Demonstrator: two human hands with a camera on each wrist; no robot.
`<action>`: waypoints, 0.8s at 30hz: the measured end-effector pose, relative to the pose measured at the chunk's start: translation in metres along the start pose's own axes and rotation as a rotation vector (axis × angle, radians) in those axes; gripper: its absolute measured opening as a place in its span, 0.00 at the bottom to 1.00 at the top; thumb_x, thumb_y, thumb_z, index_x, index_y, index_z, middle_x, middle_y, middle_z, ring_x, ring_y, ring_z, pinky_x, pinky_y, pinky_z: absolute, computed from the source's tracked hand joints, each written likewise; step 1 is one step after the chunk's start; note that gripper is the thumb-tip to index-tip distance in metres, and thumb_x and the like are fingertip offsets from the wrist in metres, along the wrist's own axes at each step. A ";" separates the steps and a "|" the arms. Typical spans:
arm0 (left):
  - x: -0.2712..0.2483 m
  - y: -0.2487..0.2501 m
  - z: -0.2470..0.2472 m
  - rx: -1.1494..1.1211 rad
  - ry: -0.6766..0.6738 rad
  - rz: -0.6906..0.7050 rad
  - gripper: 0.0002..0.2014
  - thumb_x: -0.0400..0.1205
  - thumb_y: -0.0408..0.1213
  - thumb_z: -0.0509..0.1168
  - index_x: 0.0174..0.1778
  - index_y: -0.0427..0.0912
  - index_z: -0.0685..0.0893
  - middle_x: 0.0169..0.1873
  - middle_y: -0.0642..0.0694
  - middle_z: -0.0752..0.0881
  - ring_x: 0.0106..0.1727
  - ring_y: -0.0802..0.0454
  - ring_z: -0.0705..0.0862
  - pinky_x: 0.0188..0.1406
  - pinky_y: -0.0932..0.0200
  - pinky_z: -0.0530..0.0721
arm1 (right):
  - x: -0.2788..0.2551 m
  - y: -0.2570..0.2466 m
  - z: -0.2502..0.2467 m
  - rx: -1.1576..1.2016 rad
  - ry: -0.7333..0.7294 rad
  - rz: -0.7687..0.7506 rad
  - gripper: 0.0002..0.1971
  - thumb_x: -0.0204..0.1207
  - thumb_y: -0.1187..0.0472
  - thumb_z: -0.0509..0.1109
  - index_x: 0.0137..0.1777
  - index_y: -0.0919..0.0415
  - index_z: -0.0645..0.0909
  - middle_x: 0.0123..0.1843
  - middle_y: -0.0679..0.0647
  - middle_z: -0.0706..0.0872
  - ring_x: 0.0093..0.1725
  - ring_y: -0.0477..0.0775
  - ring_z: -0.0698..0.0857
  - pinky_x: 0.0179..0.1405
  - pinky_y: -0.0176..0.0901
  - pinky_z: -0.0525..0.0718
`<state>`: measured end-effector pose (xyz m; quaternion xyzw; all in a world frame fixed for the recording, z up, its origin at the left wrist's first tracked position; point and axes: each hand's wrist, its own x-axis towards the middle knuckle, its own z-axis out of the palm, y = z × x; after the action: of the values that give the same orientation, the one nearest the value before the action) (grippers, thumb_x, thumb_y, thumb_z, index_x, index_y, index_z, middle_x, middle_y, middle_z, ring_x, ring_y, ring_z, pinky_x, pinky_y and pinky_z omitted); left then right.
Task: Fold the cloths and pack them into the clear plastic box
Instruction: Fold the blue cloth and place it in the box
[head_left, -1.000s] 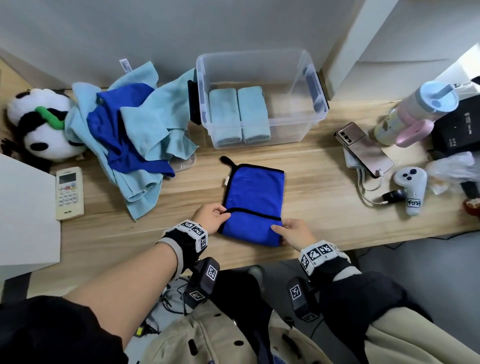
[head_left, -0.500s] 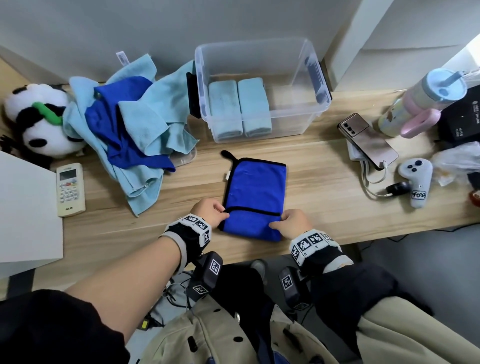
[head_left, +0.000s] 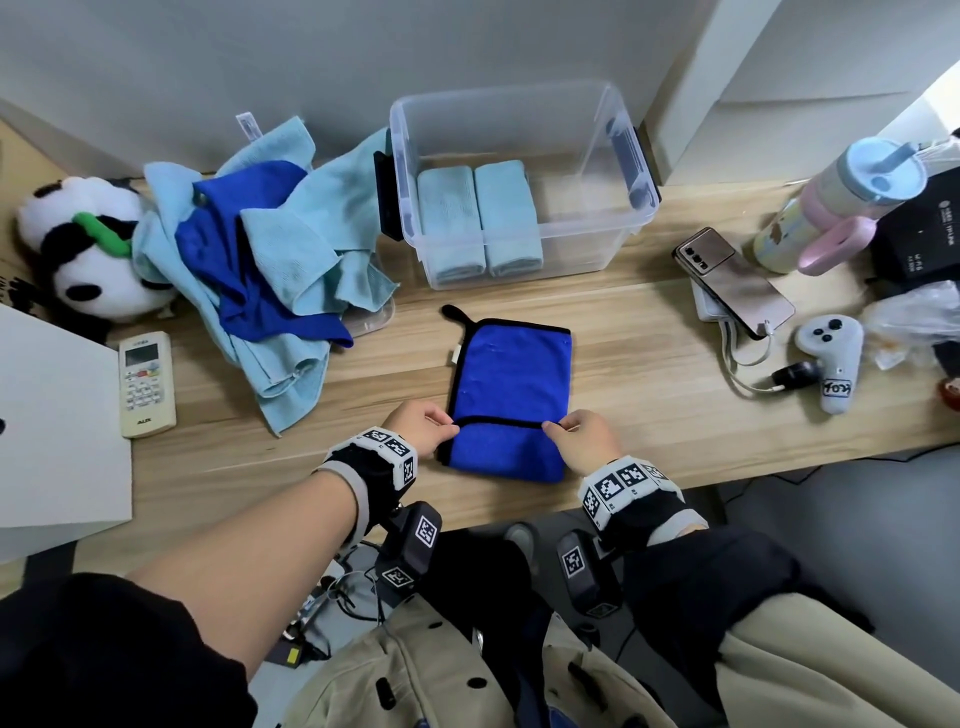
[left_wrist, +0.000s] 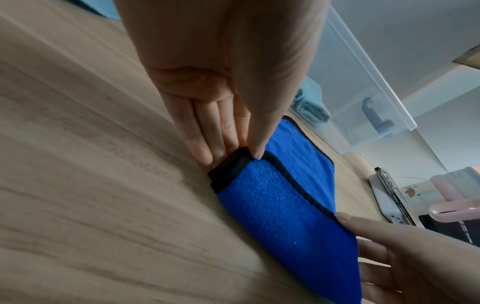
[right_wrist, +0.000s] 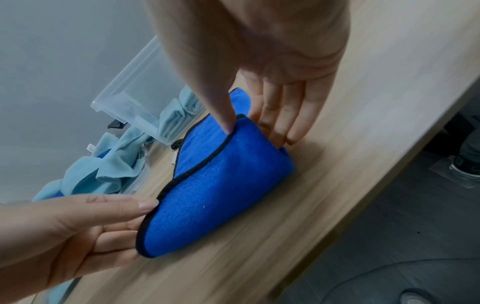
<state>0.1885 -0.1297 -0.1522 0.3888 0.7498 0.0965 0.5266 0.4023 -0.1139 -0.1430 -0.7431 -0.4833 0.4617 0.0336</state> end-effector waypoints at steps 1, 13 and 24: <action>0.000 -0.001 0.000 0.004 -0.001 0.007 0.07 0.77 0.36 0.70 0.33 0.48 0.82 0.34 0.47 0.84 0.38 0.46 0.83 0.49 0.47 0.87 | 0.001 0.001 0.000 -0.015 -0.002 0.000 0.10 0.78 0.54 0.67 0.44 0.60 0.75 0.39 0.54 0.80 0.44 0.57 0.80 0.47 0.44 0.76; 0.002 -0.003 0.005 -0.012 0.016 -0.007 0.03 0.78 0.33 0.68 0.40 0.45 0.83 0.42 0.44 0.86 0.40 0.44 0.85 0.48 0.47 0.89 | -0.013 0.008 -0.002 0.009 0.005 -0.359 0.10 0.68 0.56 0.77 0.40 0.52 0.76 0.32 0.46 0.76 0.33 0.46 0.76 0.38 0.39 0.76; 0.002 -0.003 0.001 -0.168 -0.084 -0.093 0.07 0.77 0.30 0.68 0.38 0.45 0.79 0.38 0.43 0.81 0.24 0.54 0.78 0.19 0.65 0.81 | -0.021 0.008 0.021 -0.686 0.023 -0.638 0.18 0.69 0.58 0.69 0.60 0.53 0.75 0.62 0.49 0.74 0.63 0.56 0.72 0.60 0.45 0.69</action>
<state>0.1872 -0.1303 -0.1560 0.3118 0.7336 0.1182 0.5921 0.3902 -0.1419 -0.1450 -0.5307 -0.8119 0.2336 -0.0687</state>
